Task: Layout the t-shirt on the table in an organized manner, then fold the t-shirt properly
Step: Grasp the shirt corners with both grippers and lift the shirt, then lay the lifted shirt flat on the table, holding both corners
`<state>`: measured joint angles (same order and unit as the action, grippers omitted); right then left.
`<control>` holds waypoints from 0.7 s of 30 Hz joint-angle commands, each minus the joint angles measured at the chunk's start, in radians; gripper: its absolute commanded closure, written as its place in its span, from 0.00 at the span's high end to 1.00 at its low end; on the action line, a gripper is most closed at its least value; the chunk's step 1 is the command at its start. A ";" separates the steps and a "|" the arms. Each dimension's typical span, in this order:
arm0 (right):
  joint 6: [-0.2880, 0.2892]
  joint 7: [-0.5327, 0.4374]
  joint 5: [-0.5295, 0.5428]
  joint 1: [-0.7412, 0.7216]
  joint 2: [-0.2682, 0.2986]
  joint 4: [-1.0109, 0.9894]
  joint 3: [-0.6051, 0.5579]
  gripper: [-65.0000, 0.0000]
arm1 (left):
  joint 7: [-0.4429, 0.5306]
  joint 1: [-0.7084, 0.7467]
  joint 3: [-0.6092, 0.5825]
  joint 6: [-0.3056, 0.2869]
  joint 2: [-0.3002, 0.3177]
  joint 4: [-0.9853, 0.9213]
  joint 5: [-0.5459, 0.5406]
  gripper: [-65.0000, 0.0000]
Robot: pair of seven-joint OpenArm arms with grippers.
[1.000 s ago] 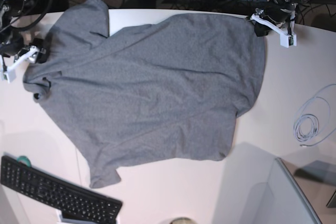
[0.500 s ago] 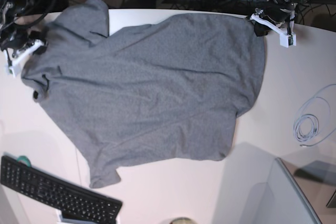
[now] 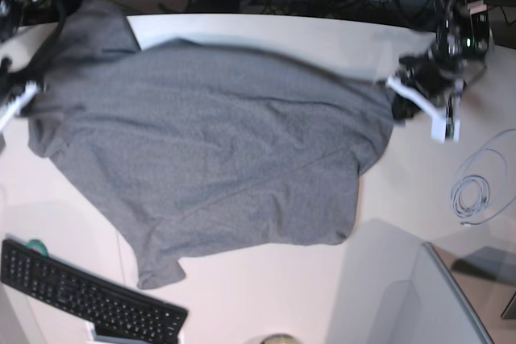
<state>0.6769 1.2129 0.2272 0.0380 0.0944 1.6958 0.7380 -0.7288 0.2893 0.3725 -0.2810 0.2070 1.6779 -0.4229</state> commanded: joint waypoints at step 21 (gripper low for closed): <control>-0.085 -0.232 -0.007 -0.909 0.336 -0.392 -0.358 0.01 | -0.088 -1.271 -0.298 0.006 -0.113 -0.471 0.307 0.00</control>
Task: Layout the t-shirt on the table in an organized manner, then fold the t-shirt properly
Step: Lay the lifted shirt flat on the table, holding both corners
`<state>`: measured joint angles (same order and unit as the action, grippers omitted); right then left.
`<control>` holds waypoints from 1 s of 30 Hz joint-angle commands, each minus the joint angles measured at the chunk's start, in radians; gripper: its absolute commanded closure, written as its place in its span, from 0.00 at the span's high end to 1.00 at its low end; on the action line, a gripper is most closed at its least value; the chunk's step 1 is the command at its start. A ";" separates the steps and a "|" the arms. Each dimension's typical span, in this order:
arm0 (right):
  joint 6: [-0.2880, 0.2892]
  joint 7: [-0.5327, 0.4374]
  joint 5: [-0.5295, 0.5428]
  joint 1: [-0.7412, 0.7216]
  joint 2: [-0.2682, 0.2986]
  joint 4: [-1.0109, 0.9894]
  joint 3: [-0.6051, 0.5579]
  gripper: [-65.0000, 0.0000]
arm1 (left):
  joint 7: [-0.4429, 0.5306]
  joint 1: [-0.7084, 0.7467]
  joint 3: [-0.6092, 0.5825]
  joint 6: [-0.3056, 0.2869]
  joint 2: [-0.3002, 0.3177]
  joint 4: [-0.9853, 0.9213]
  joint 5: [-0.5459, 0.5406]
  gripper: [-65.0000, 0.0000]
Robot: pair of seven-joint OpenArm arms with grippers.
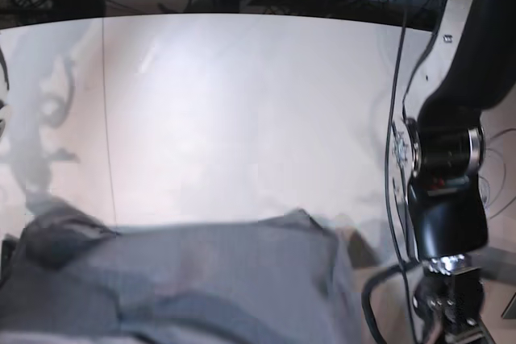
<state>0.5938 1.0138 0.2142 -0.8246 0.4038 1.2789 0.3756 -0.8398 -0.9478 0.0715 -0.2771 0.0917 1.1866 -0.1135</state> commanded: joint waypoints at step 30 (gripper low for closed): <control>-0.002 -0.160 0.001 0.956 -0.263 0.192 0.216 0.01 | 0.271 1.188 0.181 -0.001 0.026 0.338 0.007 0.00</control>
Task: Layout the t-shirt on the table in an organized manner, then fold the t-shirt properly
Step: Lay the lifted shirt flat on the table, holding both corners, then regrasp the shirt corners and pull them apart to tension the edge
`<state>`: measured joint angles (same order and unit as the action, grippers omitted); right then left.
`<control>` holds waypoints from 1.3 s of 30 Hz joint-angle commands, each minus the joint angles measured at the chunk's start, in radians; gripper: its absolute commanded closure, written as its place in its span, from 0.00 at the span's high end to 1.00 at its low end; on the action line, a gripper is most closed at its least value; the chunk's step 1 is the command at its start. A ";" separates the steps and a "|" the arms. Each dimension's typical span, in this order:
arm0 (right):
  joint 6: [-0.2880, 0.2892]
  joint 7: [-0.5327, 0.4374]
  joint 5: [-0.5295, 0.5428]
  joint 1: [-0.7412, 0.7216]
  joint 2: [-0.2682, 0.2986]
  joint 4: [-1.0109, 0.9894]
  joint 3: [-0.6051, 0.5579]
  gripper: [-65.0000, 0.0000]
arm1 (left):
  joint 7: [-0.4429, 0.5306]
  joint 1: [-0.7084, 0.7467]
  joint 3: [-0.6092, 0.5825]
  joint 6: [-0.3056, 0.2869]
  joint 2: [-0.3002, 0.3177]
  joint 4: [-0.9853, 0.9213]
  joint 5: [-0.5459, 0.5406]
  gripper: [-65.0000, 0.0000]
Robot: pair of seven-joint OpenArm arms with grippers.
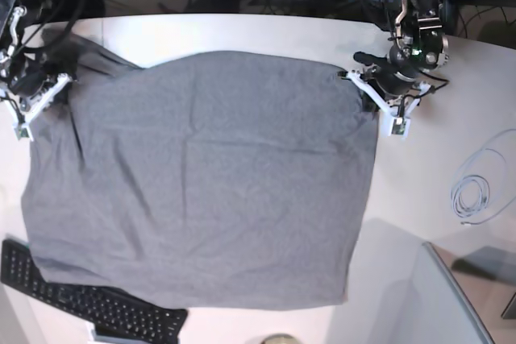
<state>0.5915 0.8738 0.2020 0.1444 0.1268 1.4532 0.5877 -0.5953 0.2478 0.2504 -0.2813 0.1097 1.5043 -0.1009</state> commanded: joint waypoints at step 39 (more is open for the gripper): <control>0.107 -0.026 -0.141 0.183 -0.128 0.237 0.194 0.53 | 0.022 0.187 0.031 0.006 0.002 0.316 -0.009 0.75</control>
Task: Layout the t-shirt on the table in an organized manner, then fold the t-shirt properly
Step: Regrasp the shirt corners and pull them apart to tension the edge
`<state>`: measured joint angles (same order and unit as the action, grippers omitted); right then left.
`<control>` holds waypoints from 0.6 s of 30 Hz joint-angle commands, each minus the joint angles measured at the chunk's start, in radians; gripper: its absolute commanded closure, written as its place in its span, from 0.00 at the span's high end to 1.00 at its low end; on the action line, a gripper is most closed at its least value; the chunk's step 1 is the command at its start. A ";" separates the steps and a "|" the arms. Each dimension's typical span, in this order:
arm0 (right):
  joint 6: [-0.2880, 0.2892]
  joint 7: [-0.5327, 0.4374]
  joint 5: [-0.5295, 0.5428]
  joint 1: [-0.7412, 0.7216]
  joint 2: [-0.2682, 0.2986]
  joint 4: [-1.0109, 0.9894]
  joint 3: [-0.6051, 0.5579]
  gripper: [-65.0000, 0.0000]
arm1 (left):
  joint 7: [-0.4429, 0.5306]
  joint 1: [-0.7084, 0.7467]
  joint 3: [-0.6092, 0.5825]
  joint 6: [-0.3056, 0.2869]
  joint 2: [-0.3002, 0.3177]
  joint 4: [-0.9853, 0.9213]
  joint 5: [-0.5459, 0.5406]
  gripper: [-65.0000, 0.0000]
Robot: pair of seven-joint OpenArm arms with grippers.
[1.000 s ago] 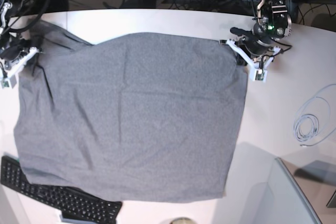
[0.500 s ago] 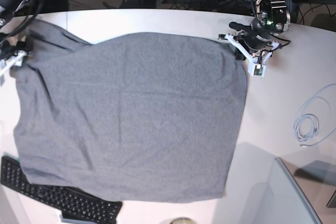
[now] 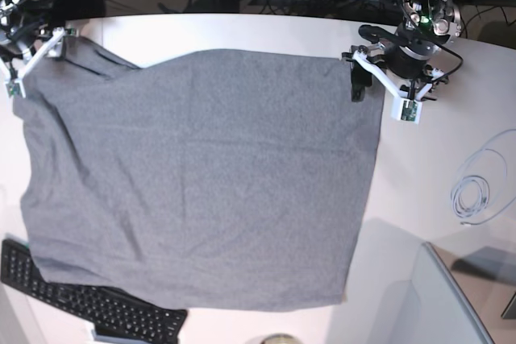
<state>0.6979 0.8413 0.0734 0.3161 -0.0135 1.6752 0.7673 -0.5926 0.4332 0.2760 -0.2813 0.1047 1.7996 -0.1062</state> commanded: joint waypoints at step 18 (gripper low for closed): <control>0.000 -0.118 -0.013 -0.047 0.060 -0.290 0.059 0.57 | 0.023 0.009 0.257 0.000 -0.024 -0.083 -0.010 0.86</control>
<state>0.6964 0.7139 0.0563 0.2588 0.0441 1.3827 0.8246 -0.5892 0.4446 0.5331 -0.2813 0.0734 1.6993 -0.1059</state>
